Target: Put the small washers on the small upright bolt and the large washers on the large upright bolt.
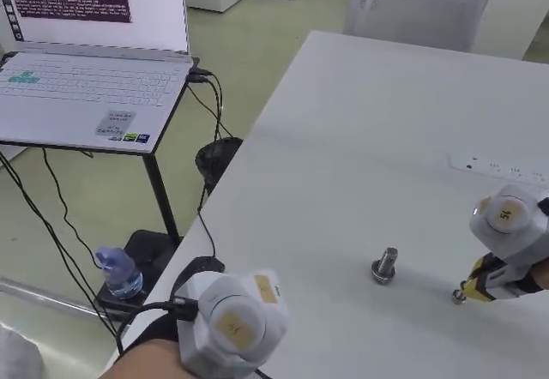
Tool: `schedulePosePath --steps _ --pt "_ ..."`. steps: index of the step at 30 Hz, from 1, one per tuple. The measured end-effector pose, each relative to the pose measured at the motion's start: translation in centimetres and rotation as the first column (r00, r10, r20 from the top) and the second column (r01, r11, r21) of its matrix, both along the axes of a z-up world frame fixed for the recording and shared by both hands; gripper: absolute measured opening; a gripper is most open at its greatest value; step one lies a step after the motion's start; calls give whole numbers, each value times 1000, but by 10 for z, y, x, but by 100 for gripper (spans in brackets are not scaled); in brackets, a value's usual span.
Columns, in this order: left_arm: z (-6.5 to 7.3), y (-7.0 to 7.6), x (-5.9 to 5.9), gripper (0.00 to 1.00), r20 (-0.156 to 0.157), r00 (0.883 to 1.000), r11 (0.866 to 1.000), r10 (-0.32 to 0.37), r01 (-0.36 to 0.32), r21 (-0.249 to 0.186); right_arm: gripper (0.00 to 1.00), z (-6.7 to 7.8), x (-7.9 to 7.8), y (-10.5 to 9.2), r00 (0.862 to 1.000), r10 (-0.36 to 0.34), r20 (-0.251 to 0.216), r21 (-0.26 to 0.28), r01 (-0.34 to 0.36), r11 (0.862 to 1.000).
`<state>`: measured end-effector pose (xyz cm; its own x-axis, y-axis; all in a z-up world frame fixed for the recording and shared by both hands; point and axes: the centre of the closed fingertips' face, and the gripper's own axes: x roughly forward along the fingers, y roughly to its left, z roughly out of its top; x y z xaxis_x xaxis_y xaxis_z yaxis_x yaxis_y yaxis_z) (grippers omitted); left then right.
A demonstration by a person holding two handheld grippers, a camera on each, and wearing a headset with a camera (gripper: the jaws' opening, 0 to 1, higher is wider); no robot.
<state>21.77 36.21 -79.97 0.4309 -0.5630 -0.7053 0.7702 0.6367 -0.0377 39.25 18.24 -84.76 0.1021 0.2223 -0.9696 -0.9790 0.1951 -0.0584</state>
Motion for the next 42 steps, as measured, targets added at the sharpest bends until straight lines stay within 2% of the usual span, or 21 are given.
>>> schedulePosePath --steps 7,17,32,42 --pt "-4 2 -1 86 -11 1000 1000 2 -2 7 12 -9 -1 0 1000 -3 -22 -6 3 1000" --pt "-6 5 -3 84 -22 1000 1000 8 -8 9 13 -17 -2 0 999 16 -29 -30 -17 999" --pt "-9 3 -7 81 -42 999 1000 0 0 10 13 -17 -1 2 1000 6 -29 -35 -7 999" --pt "-9 1 -10 80 -44 999 1000 -5 6 10 13 -17 -1 3 1000 8 -24 -31 -9 999"
